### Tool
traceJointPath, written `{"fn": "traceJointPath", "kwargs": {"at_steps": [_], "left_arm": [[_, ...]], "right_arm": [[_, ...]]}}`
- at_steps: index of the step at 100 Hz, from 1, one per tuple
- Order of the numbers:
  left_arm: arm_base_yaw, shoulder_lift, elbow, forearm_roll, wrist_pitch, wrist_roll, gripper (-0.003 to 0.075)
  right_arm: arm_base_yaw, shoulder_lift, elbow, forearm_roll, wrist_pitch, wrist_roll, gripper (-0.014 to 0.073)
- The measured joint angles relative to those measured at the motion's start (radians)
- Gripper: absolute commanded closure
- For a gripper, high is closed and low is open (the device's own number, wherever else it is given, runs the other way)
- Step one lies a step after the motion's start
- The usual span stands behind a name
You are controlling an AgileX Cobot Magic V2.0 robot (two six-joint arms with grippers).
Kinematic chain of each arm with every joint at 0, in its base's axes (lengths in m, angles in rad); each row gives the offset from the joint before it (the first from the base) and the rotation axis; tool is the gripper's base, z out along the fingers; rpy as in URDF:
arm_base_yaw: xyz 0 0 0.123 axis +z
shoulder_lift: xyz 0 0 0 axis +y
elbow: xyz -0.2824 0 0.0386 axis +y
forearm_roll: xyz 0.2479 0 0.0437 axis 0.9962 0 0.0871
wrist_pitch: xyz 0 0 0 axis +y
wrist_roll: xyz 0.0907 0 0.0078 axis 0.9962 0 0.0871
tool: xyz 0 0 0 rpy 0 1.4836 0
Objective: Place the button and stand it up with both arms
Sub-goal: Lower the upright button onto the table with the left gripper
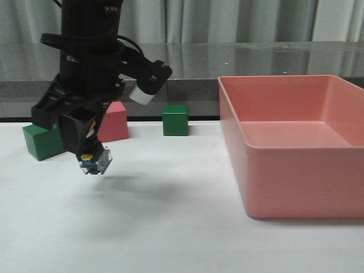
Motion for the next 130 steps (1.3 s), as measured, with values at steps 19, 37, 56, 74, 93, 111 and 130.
{"fn": "traceJointPath", "kwargs": {"at_steps": [19,37,56,74,93,111,130], "left_arm": [[0.0,0.0,0.0,-0.009,0.0,0.057,0.0727],[0.0,0.011,0.0,-0.013,0.0,0.087,0.0727],[0.0,0.052,0.0,-0.019,-0.001,0.101,0.0727],[0.0,0.056,0.0,-0.032,-0.002,0.108,0.0727],[0.0,0.056,0.0,-0.038,-0.002,0.108,0.0727],[0.0,0.056,0.0,-0.038,-0.002,0.108,0.0727],[0.0,0.056,0.0,-0.038,-0.002,0.108,0.069]], "right_arm": [[0.0,0.0,0.0,0.0,0.0,0.0,0.0655],[0.0,0.0,0.0,0.0,0.0,0.0,0.0655],[0.0,0.0,0.0,0.0,0.0,0.0,0.0655],[0.0,0.0,0.0,0.0,0.0,0.0,0.0655],[0.0,0.0,0.0,0.0,0.0,0.0,0.0655],[0.0,0.0,0.0,0.0,0.0,0.0,0.0655],[0.0,0.0,0.0,0.0,0.0,0.0,0.0655]]}}
